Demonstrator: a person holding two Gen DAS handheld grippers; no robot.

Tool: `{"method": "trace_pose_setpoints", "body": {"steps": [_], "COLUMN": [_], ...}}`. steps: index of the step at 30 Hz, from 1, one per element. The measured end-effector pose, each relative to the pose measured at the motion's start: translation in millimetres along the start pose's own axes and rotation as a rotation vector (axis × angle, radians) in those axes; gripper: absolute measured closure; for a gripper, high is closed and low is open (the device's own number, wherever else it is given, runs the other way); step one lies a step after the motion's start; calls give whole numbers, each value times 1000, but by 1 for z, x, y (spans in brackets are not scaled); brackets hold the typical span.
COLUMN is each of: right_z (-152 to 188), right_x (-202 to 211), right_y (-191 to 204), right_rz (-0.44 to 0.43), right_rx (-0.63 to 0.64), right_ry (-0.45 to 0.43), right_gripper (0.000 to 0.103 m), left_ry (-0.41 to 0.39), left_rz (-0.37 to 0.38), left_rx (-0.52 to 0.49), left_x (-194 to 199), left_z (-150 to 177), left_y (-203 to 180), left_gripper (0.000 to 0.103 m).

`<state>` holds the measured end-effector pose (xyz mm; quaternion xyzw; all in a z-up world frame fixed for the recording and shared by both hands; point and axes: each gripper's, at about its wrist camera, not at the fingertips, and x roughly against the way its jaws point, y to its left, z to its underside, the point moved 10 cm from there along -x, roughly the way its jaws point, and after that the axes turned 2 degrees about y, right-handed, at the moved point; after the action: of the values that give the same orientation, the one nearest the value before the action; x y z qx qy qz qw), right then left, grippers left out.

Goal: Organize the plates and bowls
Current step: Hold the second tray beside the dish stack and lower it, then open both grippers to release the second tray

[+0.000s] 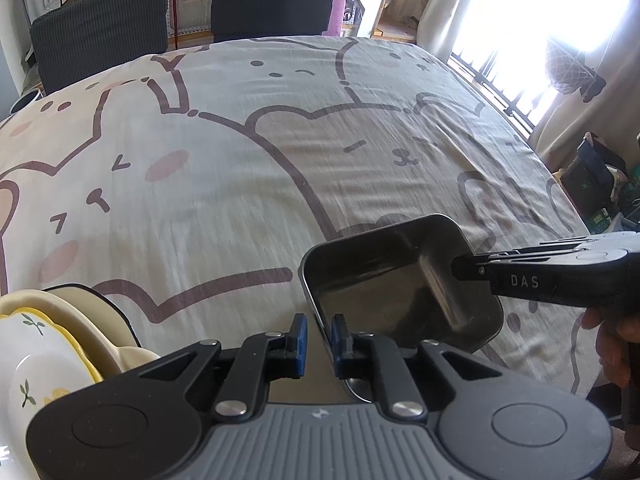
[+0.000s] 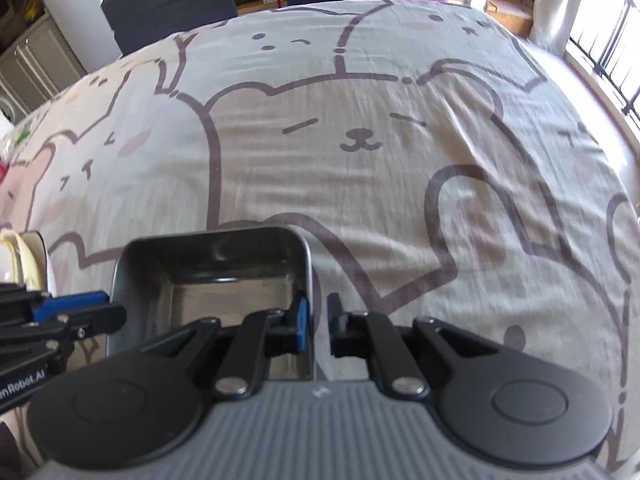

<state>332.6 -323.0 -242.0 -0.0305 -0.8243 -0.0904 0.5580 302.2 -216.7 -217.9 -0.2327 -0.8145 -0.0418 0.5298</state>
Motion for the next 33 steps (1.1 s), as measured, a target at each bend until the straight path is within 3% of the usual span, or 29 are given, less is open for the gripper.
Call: {"method": "trace_pose_setpoints", "body": {"steps": [15,20,25,27,28,31,33], "right_z": [6,8,10,11,11,13,12], "right_x": [7,17,32,37,39,48,53], "right_y": [0,-5,-8,-10,-11,-14,-17], "right_rz": [-39,-55,-66,-58,-52,-47,-44], "right_rx": [32,22,19,26,26,13,-2], "right_ry": [-19,-38,-75,-88,-93,-121,-140], "right_gripper": [90,76,47,35,29,23,15], "left_ry": [8,-2,-23,-41,-49,-73,-94], "left_rz": [7,11,19,20,20,31,29], "left_rx": [0,10,22,28,31,51,53], "left_x": [4,9,17,21,24,32,38], "left_z": [3,3,2,0,-1,-3,-5], "left_y": [-3,-4,-5,-4,-4,0,3], "left_gripper": [87,78,47,30,27,16,9]}}
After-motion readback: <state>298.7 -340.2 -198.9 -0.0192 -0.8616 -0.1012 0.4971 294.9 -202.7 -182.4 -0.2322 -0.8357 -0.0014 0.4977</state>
